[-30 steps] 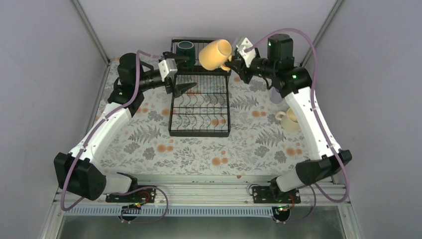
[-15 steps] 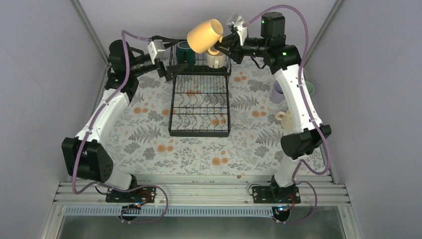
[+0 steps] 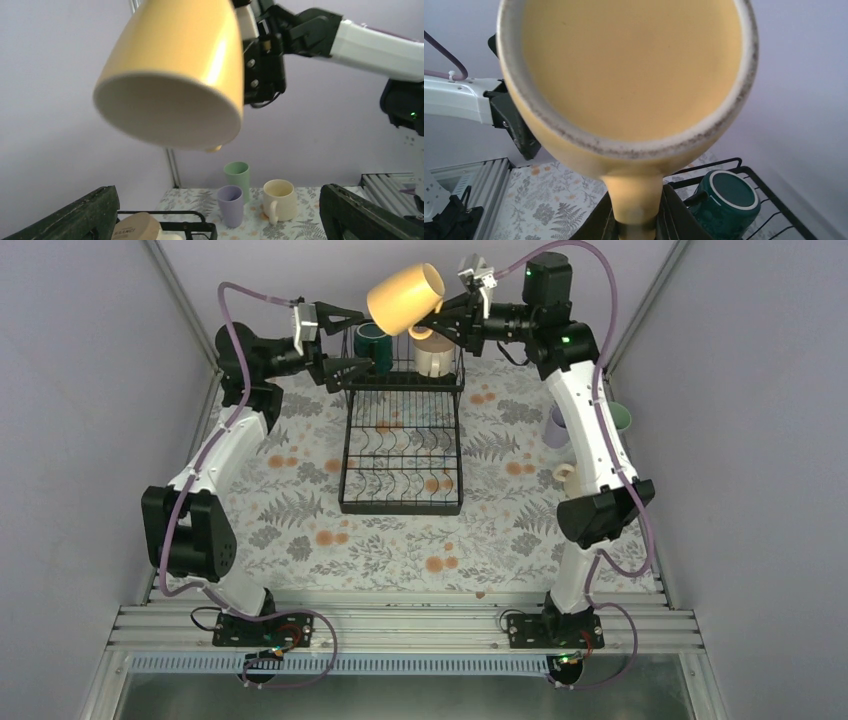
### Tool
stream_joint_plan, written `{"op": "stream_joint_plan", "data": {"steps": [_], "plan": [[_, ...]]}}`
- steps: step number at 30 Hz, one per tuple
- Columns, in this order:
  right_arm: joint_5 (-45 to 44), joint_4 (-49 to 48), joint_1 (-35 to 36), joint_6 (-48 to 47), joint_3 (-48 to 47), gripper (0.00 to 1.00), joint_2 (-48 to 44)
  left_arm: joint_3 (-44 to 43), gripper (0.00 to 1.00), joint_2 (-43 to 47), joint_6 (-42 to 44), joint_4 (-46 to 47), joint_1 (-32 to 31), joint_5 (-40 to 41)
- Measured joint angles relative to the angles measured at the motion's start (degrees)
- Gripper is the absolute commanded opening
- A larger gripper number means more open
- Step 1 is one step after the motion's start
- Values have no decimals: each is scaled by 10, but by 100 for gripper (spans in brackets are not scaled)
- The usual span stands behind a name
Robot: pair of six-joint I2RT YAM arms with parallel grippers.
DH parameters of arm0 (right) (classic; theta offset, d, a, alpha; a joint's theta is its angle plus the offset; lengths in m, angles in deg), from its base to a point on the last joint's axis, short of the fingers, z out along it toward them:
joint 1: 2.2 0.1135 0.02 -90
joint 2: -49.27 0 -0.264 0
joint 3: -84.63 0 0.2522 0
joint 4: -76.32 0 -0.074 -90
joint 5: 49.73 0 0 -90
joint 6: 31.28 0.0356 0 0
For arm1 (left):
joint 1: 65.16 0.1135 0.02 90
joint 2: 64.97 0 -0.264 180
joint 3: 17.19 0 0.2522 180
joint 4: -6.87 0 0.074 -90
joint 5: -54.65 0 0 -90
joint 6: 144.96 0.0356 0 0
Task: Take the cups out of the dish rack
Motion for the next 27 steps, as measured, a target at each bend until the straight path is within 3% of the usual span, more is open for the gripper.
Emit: {"op": "stream_joint_plan", "data": {"steps": [4, 8, 14, 27], "plan": [[17, -1, 0, 12, -1, 3, 21, -2, 81, -10, -63, 56, -2, -14], [32, -8, 0, 19, 17, 3, 20, -11, 75, -20, -124, 115, -2, -30], [34, -14, 0, 21, 30, 4, 18, -11, 74, -37, -212, 193, -8, -48], [50, -26, 0, 25, 30, 3, 18, -57, 72, -74, -287, 249, -31, -60]]}}
